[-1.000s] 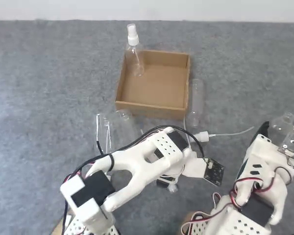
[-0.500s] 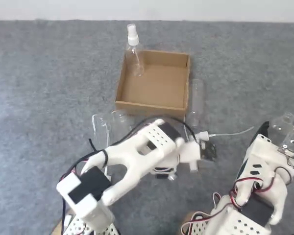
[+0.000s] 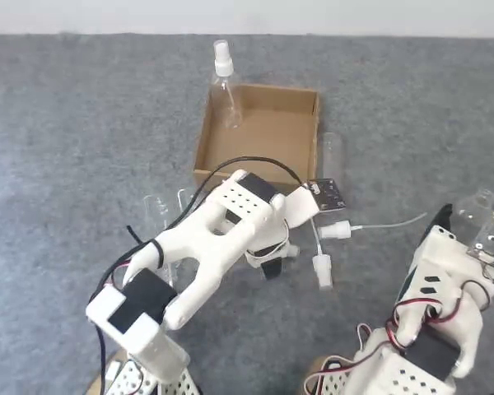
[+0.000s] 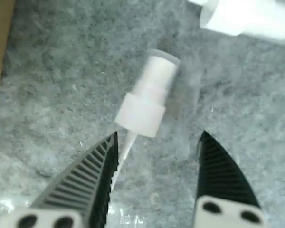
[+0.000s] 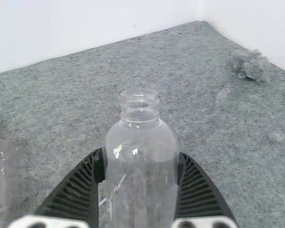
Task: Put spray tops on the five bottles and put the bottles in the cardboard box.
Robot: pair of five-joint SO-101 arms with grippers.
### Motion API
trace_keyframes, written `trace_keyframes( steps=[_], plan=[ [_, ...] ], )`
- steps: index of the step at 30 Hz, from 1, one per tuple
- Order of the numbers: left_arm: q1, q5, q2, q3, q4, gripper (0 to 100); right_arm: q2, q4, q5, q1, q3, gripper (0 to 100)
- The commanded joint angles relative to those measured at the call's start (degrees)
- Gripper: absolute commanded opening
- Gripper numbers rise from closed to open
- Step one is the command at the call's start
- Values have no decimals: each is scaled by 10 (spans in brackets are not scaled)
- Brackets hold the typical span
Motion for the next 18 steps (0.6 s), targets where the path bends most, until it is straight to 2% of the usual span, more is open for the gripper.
trace_keyframes(
  steps=[1,9,18],
  plan=[
    [12,-50,-3,-41,-6,261,-10,-17,17,3,-9,22],
    [10,-158,-2,-61,-13,261,-10,-17,17,3,-9,22],
    [17,-216,-2,-60,-57,260,-10,-17,17,3,-9,22]
  ],
)
